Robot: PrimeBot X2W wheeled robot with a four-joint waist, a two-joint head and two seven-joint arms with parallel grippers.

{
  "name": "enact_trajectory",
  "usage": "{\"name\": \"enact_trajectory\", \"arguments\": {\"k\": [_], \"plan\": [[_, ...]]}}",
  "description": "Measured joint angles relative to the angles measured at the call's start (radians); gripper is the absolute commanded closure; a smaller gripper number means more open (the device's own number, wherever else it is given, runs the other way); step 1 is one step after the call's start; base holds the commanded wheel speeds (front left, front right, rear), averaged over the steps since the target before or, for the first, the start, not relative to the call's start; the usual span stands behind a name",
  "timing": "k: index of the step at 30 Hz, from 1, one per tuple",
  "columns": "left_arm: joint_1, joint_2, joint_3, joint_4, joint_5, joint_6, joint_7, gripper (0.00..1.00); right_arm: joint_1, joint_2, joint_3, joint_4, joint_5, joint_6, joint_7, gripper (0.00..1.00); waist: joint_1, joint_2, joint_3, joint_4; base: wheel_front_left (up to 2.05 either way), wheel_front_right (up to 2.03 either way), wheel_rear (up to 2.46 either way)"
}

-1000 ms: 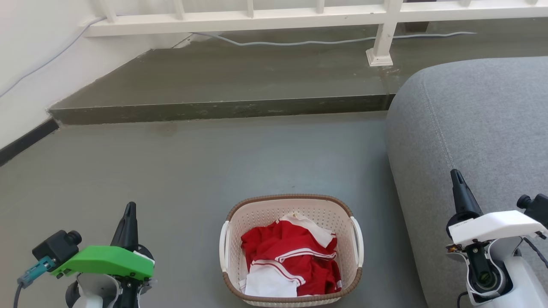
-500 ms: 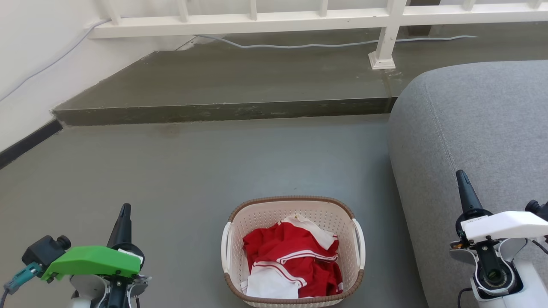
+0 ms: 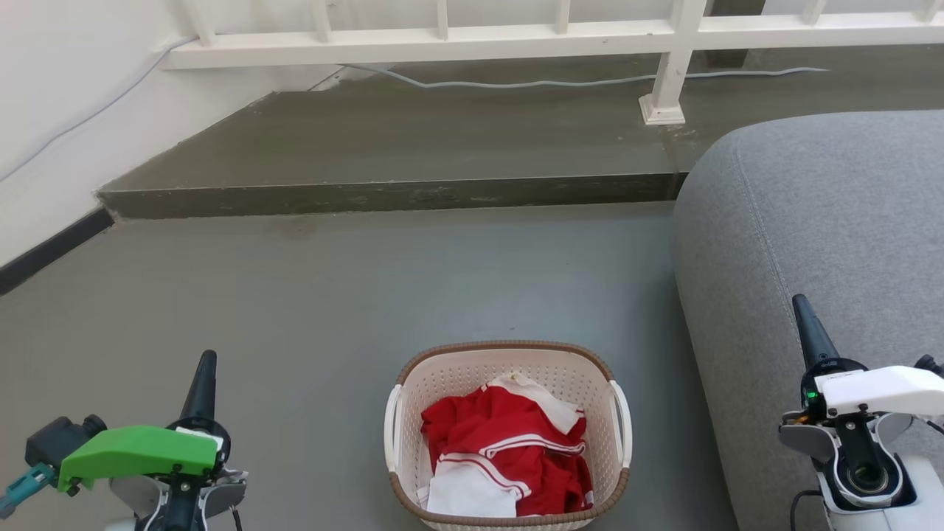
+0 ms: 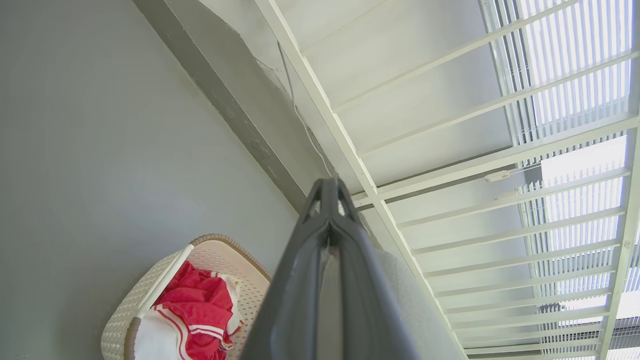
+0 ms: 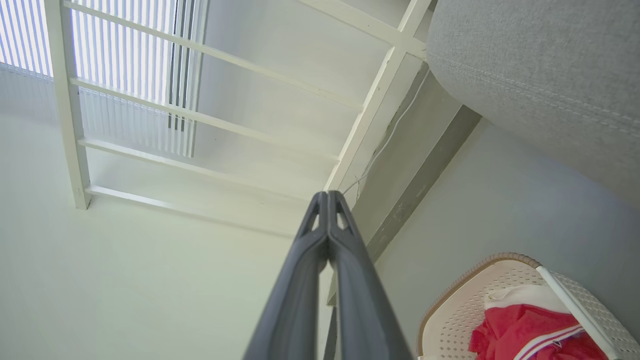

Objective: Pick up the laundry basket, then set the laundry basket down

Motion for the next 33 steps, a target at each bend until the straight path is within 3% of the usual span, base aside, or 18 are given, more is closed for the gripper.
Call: {"name": "enact_trajectory", "arguments": {"k": [33], "plan": [[0.0, -0.002, 0.078, -0.006, -0.369, -0.015, 0.104, 1.0, 0.0, 0.03, -0.082, -0.002, 0.368, 0.007, 0.101, 1.0, 0.0, 0.0, -0.017, 0.016, 0.0, 0.0, 0.0]]}}
